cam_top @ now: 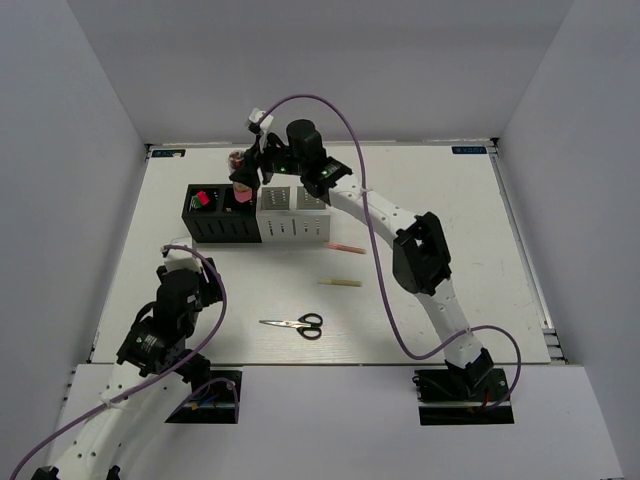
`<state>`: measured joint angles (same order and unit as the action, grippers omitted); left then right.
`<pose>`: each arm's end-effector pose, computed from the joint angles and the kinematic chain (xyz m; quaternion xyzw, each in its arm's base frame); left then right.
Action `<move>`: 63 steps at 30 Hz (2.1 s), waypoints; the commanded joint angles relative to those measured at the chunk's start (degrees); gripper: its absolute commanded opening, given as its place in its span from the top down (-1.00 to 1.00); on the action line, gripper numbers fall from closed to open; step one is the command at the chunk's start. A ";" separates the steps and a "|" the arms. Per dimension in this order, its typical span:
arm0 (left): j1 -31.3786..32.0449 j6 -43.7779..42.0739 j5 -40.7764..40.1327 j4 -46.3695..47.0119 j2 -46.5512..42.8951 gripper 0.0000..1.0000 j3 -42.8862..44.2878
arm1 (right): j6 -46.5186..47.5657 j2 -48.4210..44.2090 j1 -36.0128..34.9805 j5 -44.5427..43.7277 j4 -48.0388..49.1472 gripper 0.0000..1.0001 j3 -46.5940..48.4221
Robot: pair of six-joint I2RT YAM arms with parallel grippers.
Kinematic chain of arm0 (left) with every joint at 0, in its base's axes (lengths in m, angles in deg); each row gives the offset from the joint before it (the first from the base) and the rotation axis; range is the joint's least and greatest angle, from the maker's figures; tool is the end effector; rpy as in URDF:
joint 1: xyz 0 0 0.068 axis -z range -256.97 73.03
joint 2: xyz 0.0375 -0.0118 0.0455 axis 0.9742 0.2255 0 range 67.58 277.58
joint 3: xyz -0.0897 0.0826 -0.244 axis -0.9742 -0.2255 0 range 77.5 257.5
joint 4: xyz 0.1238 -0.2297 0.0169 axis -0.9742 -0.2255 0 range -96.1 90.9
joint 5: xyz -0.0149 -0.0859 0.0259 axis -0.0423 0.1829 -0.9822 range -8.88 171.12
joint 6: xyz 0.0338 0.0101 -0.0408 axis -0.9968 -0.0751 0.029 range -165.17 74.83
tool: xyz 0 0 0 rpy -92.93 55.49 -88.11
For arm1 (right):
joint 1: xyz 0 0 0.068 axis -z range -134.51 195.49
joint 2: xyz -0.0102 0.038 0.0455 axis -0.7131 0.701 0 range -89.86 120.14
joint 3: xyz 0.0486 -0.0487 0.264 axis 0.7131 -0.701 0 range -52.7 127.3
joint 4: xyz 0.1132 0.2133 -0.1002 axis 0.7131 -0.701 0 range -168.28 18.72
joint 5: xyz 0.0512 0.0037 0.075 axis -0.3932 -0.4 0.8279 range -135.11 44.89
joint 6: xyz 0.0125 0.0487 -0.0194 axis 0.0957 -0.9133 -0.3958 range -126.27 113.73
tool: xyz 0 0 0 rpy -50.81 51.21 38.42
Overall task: Sort the stationery into containers
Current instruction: Place the stationery in the storage box, then pick up the scissors from the center of the board.
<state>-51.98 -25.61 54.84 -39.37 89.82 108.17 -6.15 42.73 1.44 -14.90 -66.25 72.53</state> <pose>0.0967 -0.0276 0.2528 -0.0700 0.8554 0.0044 0.5133 0.3857 0.3980 0.3317 -0.4291 0.5774 0.4244 0.5498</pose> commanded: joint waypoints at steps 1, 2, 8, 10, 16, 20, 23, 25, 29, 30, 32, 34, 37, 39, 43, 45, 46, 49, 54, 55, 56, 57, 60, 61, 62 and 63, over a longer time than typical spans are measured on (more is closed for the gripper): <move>0.32 0.14 -0.96 0.11 -0.35 -0.48 -0.09 | -3.20 2.22 -0.77 0.46 12.10 1.00 5.28; 0.23 0.14 -0.88 0.11 -0.27 -0.48 -0.09 | -3.37 2.75 -0.95 0.37 12.01 1.00 5.72; 0.15 0.22 -0.96 0.11 -0.79 -0.48 -0.27 | -1.10 4.25 -1.47 -0.95 14.39 1.00 1.33; 0.23 0.22 -0.79 0.11 -0.71 -0.48 -0.18 | -0.47 4.78 -1.48 -1.39 13.69 1.00 1.07; 0.23 0.23 -0.17 0.10 0.08 -0.48 -0.18 | 3.83 5.13 -1.65 -2.09 12.81 0.47 -1.21; 0.23 0.31 -0.35 0.11 -0.35 -0.48 -0.27 | 4.97 5.31 -1.65 -3.06 12.45 0.17 -2.00; 0.23 0.22 -0.52 0.11 0.00 -0.48 -0.18 | 5.77 4.78 -1.56 -3.32 12.28 -0.22 -2.79; 0.32 0.22 -0.52 -0.07 0.17 -0.48 -0.27 | 5.86 3.90 -1.56 -3.32 12.10 -0.31 -3.67; 0.14 0.22 -0.26 0.10 0.26 -0.48 -0.18 | 5.68 0.56 -1.56 -2.53 11.58 -0.41 -5.69; 0.23 0.31 -0.26 0.11 0.26 -0.48 -0.18 | 6.12 0.12 -1.39 -2.44 10.96 -0.41 -6.57; 0.41 0.40 0.00 0.19 0.35 -0.27 -0.27 | 6.21 -1.63 -1.47 -2.36 10.17 -0.41 -7.27; 0.23 0.23 0.35 0.54 0.70 0.08 -0.53 | 5.51 -4.18 -1.56 -2.70 8.60 -0.06 -8.33; 0.15 -0.48 3.94 0.81 2.27 0.69 -0.36 | 3.66 -8.91 -1.21 -3.76 1.15 0.99 -8.07; 0.23 -1.17 8.33 1.16 3.50 0.92 -0.09 | 5.15 -12.96 -1.21 -8.14 -7.11 1.00 -7.98; 0.23 0.03 16.25 1.95 8.87 0.81 0.35 | 10.24 -26.90 -0.51 -12.99 -25.73 0.59 -14.27; 0.15 2.50 21.58 1.69 14.03 0.58 1.31 | 16.19 -29.66 0.19 -9.68 -35.32 -0.41 -16.94; 0.32 7.64 23.19 1.69 15.45 0.43 1.58 | 17.71 -33.59 0.37 -9.39 -47.11 -0.55 -20.69; 2.42 18.79 25.32 0.63 23.01 0.27 4.65 | 18.78 -39.05 1.86 -12.28 -52.14 0.99 -31.77; 16.36 26.16 17.51 -0.59 35.38 -0.15 13.85 | 15.80 -53.03 4.59 -15.54 -50.30 -0.22 -57.54; 20.14 25.11 14.01 -2.34 39.16 -0.28 15.97 | 15.44 -54.27 4.94 -15.28 -49.34 -0.55 -58.95; 21.75 19.53 13.11 -2.88 41.37 -0.28 22.35 | 14.74 -57.85 5.64 -15.10 -48.73 -0.55 -63.05; 25.24 16.51 13.01 -4.54 47.75 -0.28 24.15 | 14.65 -58.84 5.91 -14.58 -47.07 -0.27 -64.31; 26.68 6.31 19.49 -4.39 56.03 0.17 29.78 | 12.37 -64.21 7.75 -14.13 -42.24 1.00 -69.59; 26.77 4.72 21.95 -4.38 57.64 0.41 30.31 | 11.49 -65.26 7.93 -12.74 -41.69 1.00 -71.33; 26.69 2.01 22.76 -4.64 59.05 0.44 31.89 | 11.66 -66.49 8.71 -12.38 -41.43 1.00 -71.87; 26.60 1.03 23.99 -5.60 63.06 0.44 33.29 | 12.09 -67.28 9.33 -12.38 -42.38 0.42 -72.31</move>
<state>-25.29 -16.30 74.68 -41.66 147.76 138.82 6.63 -20.81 9.39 -29.26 -113.02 0.73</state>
